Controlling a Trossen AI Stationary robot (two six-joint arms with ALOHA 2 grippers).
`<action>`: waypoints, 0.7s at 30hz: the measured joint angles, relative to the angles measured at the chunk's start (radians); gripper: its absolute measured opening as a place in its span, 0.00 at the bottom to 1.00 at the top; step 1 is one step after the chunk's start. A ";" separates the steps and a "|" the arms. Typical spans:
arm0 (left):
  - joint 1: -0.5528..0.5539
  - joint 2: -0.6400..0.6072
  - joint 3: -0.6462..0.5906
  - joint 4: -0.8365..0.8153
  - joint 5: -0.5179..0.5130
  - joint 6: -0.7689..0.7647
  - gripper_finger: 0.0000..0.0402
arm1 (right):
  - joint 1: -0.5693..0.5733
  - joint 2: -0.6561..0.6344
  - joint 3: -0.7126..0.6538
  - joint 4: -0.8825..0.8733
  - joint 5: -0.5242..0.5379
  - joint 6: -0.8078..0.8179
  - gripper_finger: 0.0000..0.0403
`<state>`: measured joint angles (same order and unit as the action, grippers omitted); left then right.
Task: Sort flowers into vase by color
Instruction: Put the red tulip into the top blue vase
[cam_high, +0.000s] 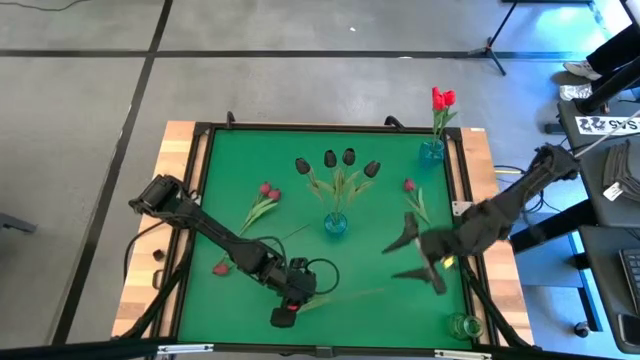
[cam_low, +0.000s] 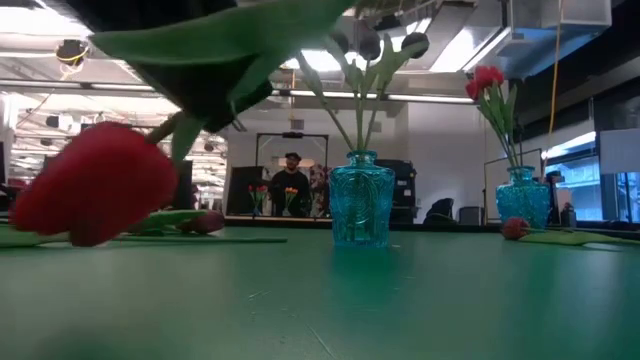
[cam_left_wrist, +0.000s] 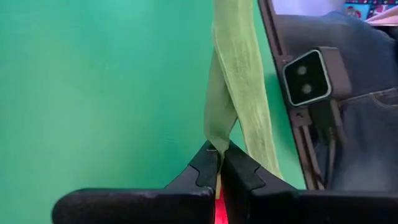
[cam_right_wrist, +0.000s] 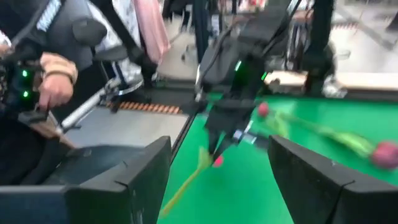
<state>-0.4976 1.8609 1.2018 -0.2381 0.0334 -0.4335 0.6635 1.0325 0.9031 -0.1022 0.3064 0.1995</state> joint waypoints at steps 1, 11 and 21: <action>0.002 0.008 0.000 0.002 0.002 0.000 0.01 | 0.017 0.027 0.000 0.002 0.014 0.015 0.66; 0.083 0.147 0.002 0.054 -0.031 -0.004 0.05 | 0.034 0.268 0.000 -0.018 0.100 0.117 0.66; 0.090 0.128 0.001 0.078 -0.027 0.011 0.30 | -0.035 0.475 0.000 -0.011 0.030 0.217 0.66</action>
<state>-0.4079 1.9892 1.2025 -0.1602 0.0062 -0.4221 0.6282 1.5076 0.9031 -0.1134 0.3366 0.4165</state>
